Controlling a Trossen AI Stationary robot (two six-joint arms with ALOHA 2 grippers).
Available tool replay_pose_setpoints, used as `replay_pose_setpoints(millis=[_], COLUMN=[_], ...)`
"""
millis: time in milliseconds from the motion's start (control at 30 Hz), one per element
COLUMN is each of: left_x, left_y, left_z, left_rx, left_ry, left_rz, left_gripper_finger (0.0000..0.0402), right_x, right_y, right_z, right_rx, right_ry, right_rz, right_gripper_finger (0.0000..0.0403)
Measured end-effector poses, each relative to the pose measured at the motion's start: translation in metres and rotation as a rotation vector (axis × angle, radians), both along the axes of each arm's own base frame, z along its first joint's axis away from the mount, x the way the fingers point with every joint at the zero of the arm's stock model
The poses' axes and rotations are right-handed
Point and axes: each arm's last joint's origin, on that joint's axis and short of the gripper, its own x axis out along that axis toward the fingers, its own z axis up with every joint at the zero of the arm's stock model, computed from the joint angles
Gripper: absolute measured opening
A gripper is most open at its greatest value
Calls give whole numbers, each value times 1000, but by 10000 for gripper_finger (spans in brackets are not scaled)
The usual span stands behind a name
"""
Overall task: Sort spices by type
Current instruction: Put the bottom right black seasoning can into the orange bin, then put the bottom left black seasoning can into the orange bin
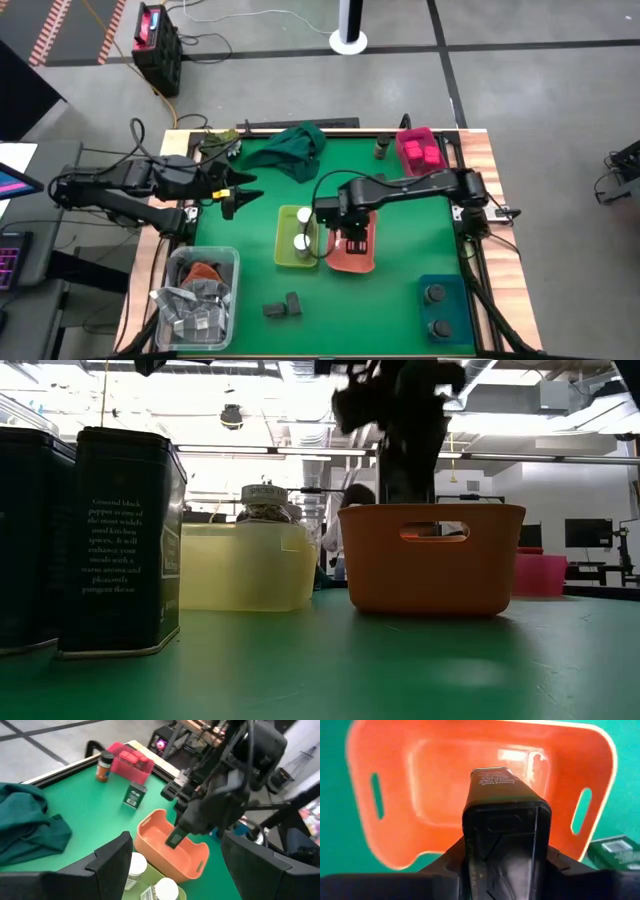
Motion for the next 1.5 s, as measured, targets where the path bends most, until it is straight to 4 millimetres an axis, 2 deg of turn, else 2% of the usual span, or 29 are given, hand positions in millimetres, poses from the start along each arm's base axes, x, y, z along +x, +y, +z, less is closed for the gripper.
replay_pose_setpoints(millis=[200,367,467,600,700,833,967,1100,1267,1367,1500], left_x=[2,0,-2,-4,-6,-7,0,17,40,46,52], left_y=[-3,-8,-13,-19,-25,-35,-46,-70,-112,-136,-161], left_z=[-1,-1,-3,-5,-6,-7,-14,-29,-60,-78,-94], left_rx=[-26,22,52,68,72,84,90,53,-13,-13,1], left_ry=[-1,2,17,36,48,57,112,208,383,468,562], left_rz=[28,84,109,85,45,-18,-87,-247,-436,-500,-525], left_gripper_finger=[288,288,288,288,288,288,288,288,288,288,288], right_x=[15,16,14,13,10,-4,-20,-32,-46,-53,-56], right_y=[-22,-39,-41,-40,-40,-40,-40,-18,10,26,54], right_z=[-29,-37,-45,-46,-35,-3,30,64,88,94,89], right_rx=[-14,-14,2,10,11,4,-9,-22,-90,-114,-118], right_ry=[61,45,64,65,33,-33,-142,-332,-495,-549,-573], right_rz=[2,-34,-29,-14,-41,-97,-198,-282,-440,-541,-611], right_gripper_finger=[174,225,253,267,269,270,270,270,270,270,270])
